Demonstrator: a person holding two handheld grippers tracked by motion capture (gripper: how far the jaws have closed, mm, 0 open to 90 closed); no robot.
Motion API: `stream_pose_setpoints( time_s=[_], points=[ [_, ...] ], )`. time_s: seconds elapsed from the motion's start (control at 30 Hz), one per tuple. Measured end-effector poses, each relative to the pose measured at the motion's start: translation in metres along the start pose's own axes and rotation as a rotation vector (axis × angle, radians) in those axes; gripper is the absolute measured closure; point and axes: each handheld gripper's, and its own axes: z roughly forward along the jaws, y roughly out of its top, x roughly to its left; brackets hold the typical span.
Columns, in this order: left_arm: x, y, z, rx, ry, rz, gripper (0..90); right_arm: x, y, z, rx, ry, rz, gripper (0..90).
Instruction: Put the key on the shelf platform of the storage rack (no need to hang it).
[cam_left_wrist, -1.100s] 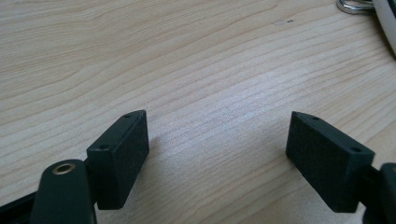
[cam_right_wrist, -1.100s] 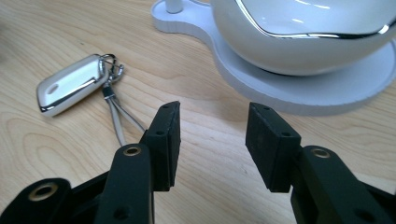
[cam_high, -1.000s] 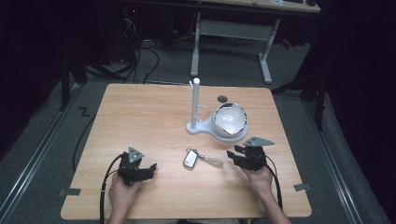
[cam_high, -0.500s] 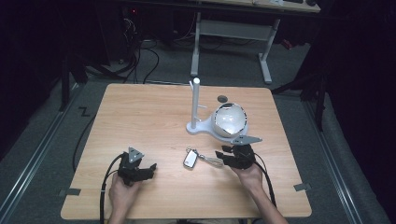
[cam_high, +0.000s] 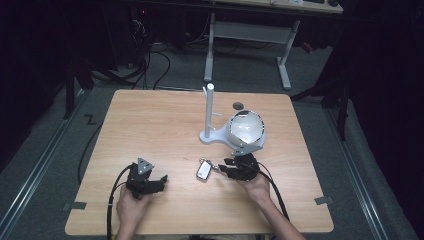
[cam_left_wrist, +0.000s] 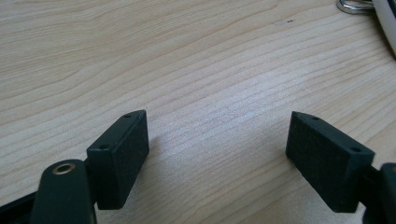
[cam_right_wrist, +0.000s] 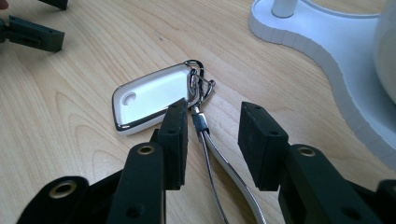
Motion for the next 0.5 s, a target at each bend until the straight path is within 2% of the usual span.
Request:
stream_pose_setpoints(
  time_s=[0.3,0.5],
  points=[
    [0.000,0.000,0.000,0.000,0.000,0.000,21.6,0.001,0.003,0.014,0.021,0.007,0.001,64.0],
    [0.000,0.000,0.000,0.000,0.000,0.000,21.6,0.006,0.005,0.026,0.056,0.014,-0.026,64.8]
  ],
)
